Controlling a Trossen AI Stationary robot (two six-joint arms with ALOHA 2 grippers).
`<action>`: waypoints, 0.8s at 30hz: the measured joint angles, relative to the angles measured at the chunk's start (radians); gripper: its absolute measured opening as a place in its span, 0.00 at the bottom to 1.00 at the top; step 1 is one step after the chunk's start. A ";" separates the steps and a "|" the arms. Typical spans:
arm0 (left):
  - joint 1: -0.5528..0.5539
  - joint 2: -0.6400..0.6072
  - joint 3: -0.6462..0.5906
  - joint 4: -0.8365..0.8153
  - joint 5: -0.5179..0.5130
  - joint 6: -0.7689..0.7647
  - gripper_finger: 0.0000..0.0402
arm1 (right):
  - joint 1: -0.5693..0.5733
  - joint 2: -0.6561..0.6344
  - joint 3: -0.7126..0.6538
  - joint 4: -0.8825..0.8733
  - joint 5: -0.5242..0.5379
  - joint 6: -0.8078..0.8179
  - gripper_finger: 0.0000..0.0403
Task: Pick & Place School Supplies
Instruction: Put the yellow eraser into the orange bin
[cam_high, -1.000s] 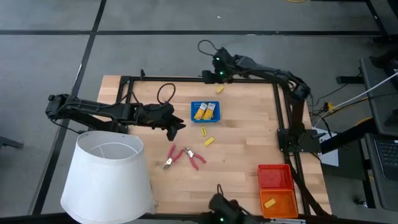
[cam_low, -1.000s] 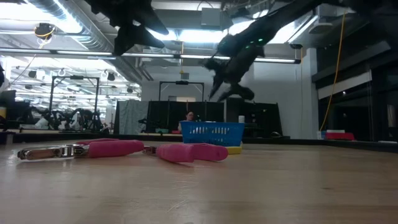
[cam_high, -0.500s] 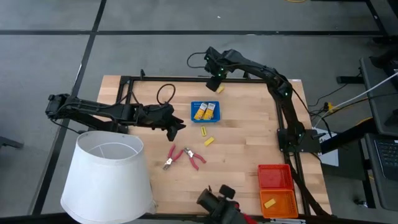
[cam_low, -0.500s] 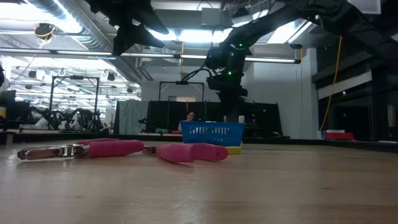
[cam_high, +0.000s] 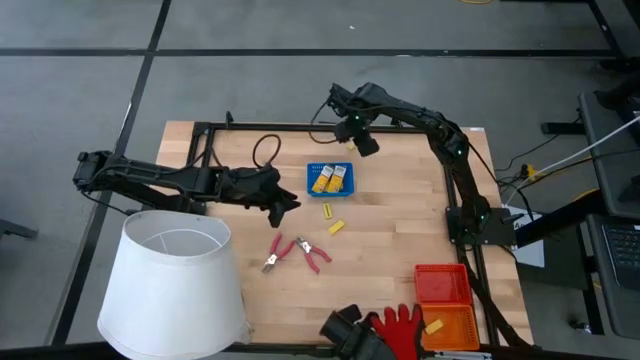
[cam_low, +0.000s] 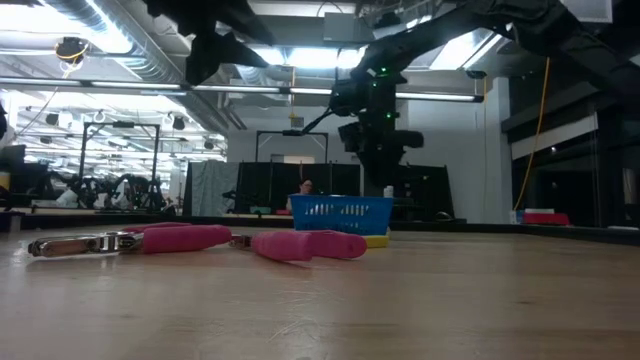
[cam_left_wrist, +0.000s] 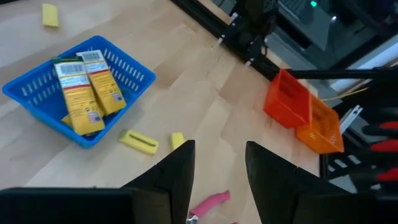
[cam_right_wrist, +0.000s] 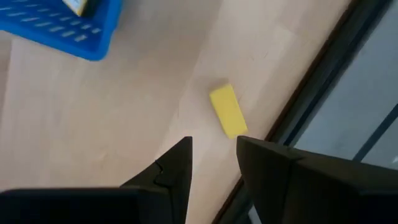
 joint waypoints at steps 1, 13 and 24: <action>0.000 0.000 0.000 0.005 0.000 -0.003 0.35 | -0.001 0.000 0.000 0.000 -0.001 -0.017 0.32; -0.012 0.000 0.000 0.100 -0.005 0.051 0.35 | 0.002 0.001 -0.101 0.161 0.028 -0.333 0.32; -0.047 0.000 0.000 0.114 0.022 0.094 0.35 | -0.036 0.001 -0.162 0.211 -0.044 -0.274 0.32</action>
